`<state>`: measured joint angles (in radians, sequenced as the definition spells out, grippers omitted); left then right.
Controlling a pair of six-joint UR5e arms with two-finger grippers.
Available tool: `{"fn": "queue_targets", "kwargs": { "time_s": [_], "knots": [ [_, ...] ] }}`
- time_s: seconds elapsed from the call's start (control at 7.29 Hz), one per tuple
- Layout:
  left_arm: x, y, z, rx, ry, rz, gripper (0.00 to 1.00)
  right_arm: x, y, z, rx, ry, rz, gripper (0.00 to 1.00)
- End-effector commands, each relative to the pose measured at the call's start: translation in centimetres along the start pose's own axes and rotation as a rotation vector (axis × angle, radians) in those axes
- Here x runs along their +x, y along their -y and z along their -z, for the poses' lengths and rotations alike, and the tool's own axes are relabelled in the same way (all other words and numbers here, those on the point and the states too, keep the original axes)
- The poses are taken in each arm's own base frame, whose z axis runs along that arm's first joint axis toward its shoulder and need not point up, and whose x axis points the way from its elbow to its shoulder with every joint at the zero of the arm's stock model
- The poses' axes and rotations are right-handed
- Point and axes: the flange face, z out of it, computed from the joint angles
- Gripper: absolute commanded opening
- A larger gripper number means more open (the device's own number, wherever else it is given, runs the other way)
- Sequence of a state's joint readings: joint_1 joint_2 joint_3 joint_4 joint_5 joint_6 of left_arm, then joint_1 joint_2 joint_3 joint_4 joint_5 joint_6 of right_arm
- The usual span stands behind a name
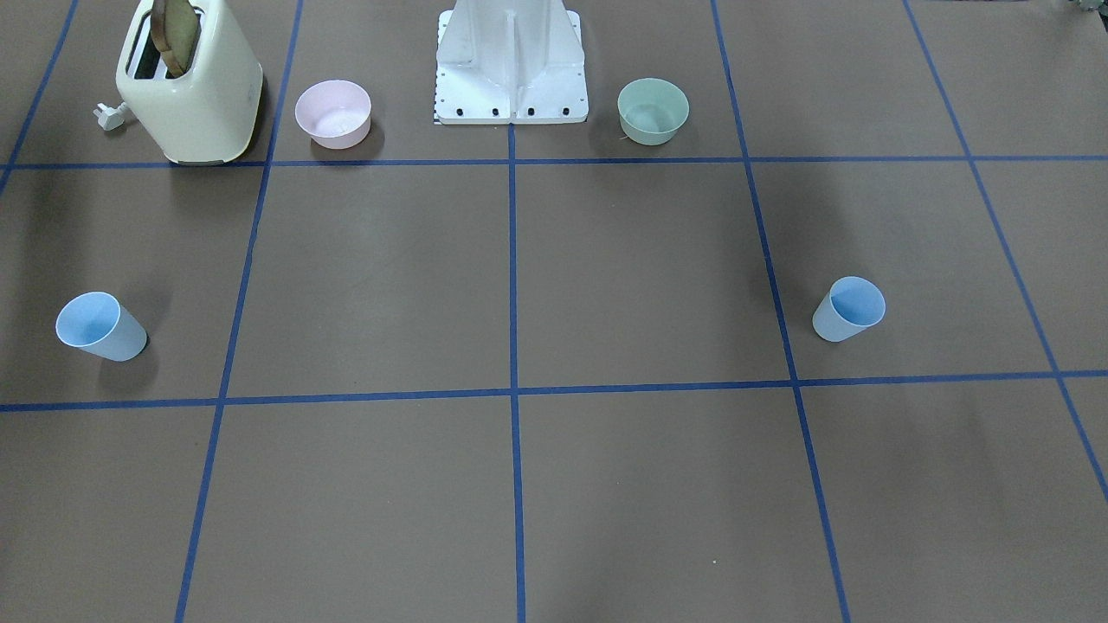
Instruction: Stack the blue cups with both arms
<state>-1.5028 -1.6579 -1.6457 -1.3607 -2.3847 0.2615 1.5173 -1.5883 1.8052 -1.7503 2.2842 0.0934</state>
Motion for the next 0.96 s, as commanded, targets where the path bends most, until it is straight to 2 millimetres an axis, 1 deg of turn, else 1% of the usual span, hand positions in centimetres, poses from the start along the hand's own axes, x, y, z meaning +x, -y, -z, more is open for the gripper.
{"fn": "queue_targets", "kwargs": {
  "time_s": [0.0, 0.14, 0.27, 0.41, 0.55, 0.69, 0.82],
  "knots": [
    [0.4, 0.1, 0.4, 0.008, 0.001, -0.004, 1.00, -0.2, 0.3, 0.2, 0.004, 0.005, -0.007, 1.00],
    [1.0, 0.5, 0.9, 0.019, 0.002, 0.045, 1.00, -0.9, 0.9, 0.9, 0.026, 0.010, 0.007, 1.00],
    [2.8, 0.8, 2.4, 0.050, 0.006, 0.087, 1.00, -1.5, 1.3, 1.0, 0.045, 0.013, 0.015, 1.00],
    [4.0, 1.4, 3.0, 0.064, -0.002, 0.135, 1.00, -2.2, 1.7, 1.6, 0.101, 0.021, 0.067, 1.00],
    [5.8, 2.0, 2.5, 0.058, -0.006, 0.137, 1.00, -3.1, 2.2, 2.0, 0.163, 0.020, 0.132, 1.00],
    [9.2, 3.4, 2.4, 0.059, -0.011, 0.145, 1.00, -3.7, 2.2, 1.8, 0.166, 0.030, 0.151, 1.00],
    [12.4, 4.7, 1.4, 0.046, -0.020, 0.158, 0.99, -4.1, 2.4, 1.0, 0.150, 0.027, 0.157, 1.00]
  ]
}}
